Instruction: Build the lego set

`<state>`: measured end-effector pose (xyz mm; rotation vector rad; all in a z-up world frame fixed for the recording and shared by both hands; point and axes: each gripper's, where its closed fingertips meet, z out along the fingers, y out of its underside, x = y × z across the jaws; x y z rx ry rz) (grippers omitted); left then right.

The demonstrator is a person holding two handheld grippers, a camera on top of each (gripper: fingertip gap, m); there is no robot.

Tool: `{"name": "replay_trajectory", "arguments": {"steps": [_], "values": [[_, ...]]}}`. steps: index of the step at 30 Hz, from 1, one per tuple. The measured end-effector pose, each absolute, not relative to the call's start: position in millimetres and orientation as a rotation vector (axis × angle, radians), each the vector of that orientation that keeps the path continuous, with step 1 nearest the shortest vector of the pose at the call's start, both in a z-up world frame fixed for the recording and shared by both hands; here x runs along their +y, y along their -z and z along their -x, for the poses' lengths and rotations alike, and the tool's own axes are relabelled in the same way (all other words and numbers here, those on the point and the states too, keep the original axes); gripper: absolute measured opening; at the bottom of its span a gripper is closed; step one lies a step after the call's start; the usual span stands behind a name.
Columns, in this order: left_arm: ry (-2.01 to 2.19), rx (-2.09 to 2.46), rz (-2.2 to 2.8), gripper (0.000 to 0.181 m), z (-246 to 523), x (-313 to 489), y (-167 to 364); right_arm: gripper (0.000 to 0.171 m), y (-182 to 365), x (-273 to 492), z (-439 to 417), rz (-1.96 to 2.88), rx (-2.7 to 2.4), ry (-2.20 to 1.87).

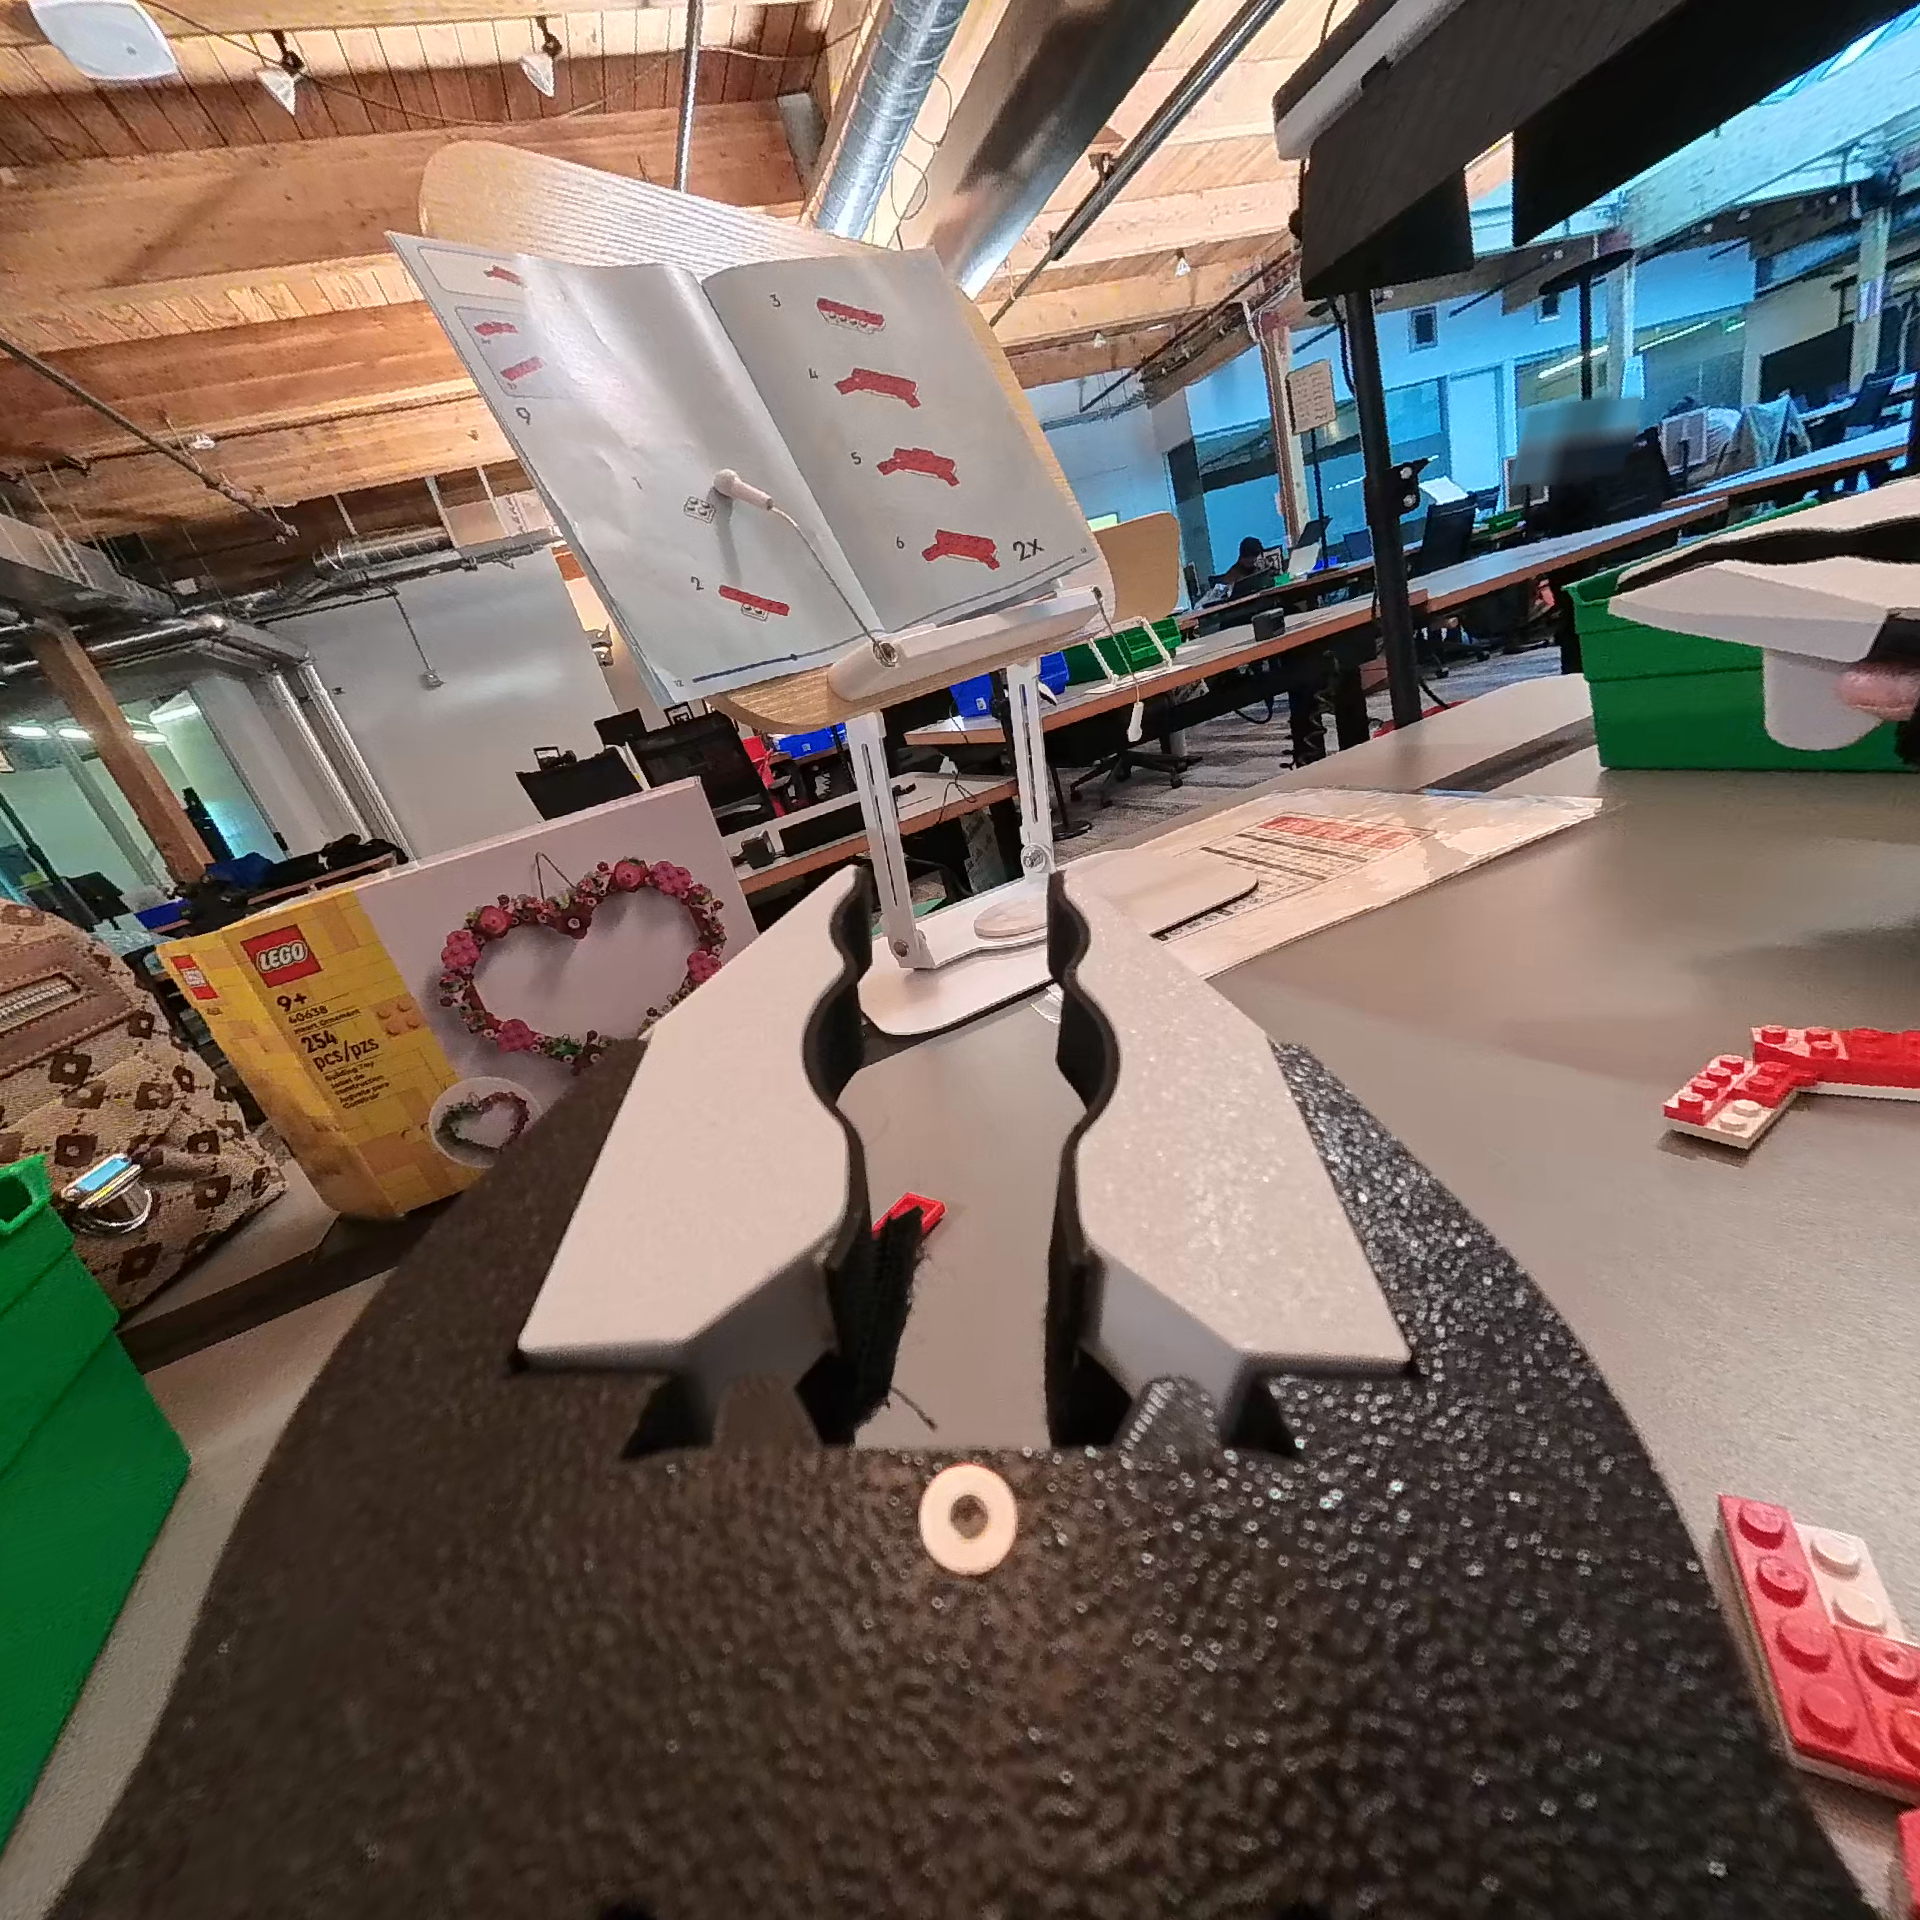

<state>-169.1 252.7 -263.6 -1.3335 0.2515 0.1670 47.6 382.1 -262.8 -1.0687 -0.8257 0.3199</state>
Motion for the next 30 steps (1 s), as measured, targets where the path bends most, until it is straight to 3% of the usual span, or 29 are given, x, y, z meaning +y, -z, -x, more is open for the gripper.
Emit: {"name": "replay_trajectory", "arguments": {"steps": [30], "values": [[-0.155,0.251,1.34,0.031,168.7,253.2,264.7,0.006,263.2,382.2,-47.5,1.071,-0.826,-0.321]]}}
